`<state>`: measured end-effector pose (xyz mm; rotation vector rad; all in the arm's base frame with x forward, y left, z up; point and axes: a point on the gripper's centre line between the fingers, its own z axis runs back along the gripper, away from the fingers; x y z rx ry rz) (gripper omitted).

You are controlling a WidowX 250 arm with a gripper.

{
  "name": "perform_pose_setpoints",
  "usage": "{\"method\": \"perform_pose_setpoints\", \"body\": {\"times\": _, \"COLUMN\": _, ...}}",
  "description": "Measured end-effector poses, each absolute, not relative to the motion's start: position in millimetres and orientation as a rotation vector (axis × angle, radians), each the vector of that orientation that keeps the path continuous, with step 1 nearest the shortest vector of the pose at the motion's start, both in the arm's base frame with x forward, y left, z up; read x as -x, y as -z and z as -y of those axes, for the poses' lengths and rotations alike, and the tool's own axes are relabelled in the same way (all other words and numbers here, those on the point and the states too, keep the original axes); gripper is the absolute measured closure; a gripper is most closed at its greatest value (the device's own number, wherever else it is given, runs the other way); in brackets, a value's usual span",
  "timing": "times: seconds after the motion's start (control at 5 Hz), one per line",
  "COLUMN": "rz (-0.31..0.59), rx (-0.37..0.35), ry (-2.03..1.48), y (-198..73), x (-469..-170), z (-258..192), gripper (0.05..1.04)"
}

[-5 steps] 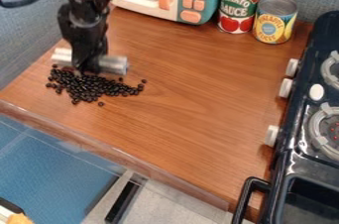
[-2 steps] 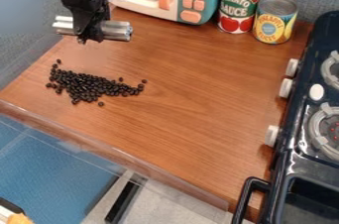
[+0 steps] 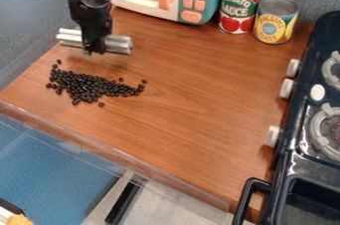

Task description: Sweep into pile

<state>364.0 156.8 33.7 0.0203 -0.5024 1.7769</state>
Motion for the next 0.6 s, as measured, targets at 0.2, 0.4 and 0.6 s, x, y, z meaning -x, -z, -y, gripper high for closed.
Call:
{"method": "perform_pose_setpoints", "body": {"times": 0.2, "rz": 0.508, "rx": -0.042, "ry": -1.778, "y": -27.8, "x": -363.0, "z": -158.3, "gripper": 0.699}}
{"method": "perform_pose_setpoints", "body": {"times": 0.4, "rz": 0.492, "rx": -0.044, "ry": -1.78, "y": -19.0, "x": -353.5, "z": -154.9, "gripper": 0.699}}
{"method": "perform_pose_setpoints", "body": {"times": 0.6, "rz": 0.48, "rx": -0.049, "ry": -1.771, "y": -16.9, "x": -340.5, "z": -149.9, "gripper": 0.699}}
